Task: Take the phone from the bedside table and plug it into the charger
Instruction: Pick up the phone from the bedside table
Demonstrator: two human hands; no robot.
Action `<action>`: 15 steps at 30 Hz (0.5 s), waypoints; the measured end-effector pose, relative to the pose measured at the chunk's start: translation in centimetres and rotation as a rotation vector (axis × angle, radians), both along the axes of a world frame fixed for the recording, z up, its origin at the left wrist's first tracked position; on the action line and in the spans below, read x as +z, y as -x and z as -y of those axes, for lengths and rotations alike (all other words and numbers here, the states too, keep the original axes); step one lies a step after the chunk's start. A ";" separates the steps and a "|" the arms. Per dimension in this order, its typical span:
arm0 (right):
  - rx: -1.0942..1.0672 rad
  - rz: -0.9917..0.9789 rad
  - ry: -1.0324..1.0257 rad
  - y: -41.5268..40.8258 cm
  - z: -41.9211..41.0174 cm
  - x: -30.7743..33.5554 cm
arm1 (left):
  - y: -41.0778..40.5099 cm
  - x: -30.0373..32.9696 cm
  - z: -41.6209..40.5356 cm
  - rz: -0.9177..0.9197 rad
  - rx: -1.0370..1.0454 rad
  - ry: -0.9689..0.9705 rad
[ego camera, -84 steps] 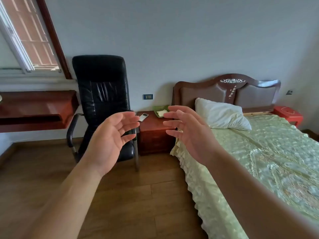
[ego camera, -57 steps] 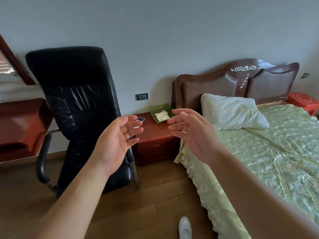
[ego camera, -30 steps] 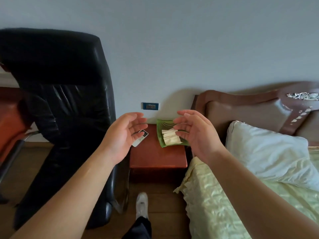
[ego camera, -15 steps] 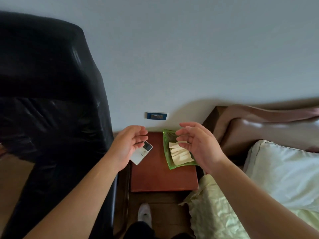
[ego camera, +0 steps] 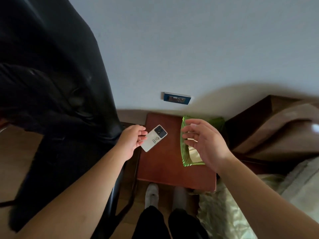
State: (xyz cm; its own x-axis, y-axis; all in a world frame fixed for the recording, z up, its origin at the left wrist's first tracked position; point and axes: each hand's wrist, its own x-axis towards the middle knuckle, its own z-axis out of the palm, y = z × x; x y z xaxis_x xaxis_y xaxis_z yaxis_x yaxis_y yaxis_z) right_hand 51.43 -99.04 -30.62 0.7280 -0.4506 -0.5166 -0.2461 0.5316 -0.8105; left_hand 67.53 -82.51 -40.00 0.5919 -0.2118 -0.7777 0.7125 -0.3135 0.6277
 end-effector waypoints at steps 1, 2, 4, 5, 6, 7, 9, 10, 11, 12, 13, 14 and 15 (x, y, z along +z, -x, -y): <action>0.006 -0.001 -0.008 -0.2 0.3 -1.4 | -0.3 -1.5 0.1 0.000 0.014 -0.036; 0.015 -0.001 -0.015 -0.4 0.6 -2.9 | -0.4 -3.0 0.1 -0.001 0.025 -0.064; 0.039 -0.006 -0.031 -0.5 1.0 -5.8 | -0.7 -6.1 0.0 -0.002 0.033 -0.098; 0.051 -0.009 -0.041 -0.5 1.1 -7.2 | -0.7 -7.4 0.0 -0.003 0.030 -0.108; 0.060 -0.014 -0.050 -0.6 1.0 -8.5 | -0.8 -8.7 0.0 0.001 0.021 -0.115; 0.062 -0.023 -0.059 -0.6 0.9 -9.8 | -0.8 -10.0 0.0 0.020 0.009 -0.131; 0.064 -0.041 -0.073 -0.8 0.7 -12.0 | -0.8 -12.5 0.1 0.117 -0.029 -0.210; 0.072 -0.047 -0.078 -0.9 0.5 -13.0 | -0.9 -13.5 0.1 0.178 -0.043 -0.249; 0.080 -0.050 -0.082 -1.0 0.4 -13.9 | -1.0 -14.4 0.2 0.231 -0.058 -0.268; 0.086 -0.050 -0.082 -1.1 0.4 -14.7 | -1.1 -15.3 0.3 0.274 -0.090 -0.278; 0.089 -0.048 -0.081 -1.2 0.4 -15.4 | -1.3 -16.3 0.4 0.305 -0.130 -0.288; 0.092 -0.045 -0.079 -1.2 0.5 -16.0 | -1.4 -17.4 0.4 0.316 -0.169 -0.304; 0.092 -0.042 -0.074 -1.3 0.7 -16.6 | -1.6 -18.5 0.4 0.321 -0.194 -0.324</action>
State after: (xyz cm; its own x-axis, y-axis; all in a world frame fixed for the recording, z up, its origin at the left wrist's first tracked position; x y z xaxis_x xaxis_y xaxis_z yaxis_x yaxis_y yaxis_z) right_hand 52.69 -99.71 -47.21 0.7418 -0.3419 -0.5768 -0.3294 0.5635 -0.7576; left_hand 69.10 -82.95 -58.51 0.7859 -0.1190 -0.6068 0.4085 -0.6368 0.6540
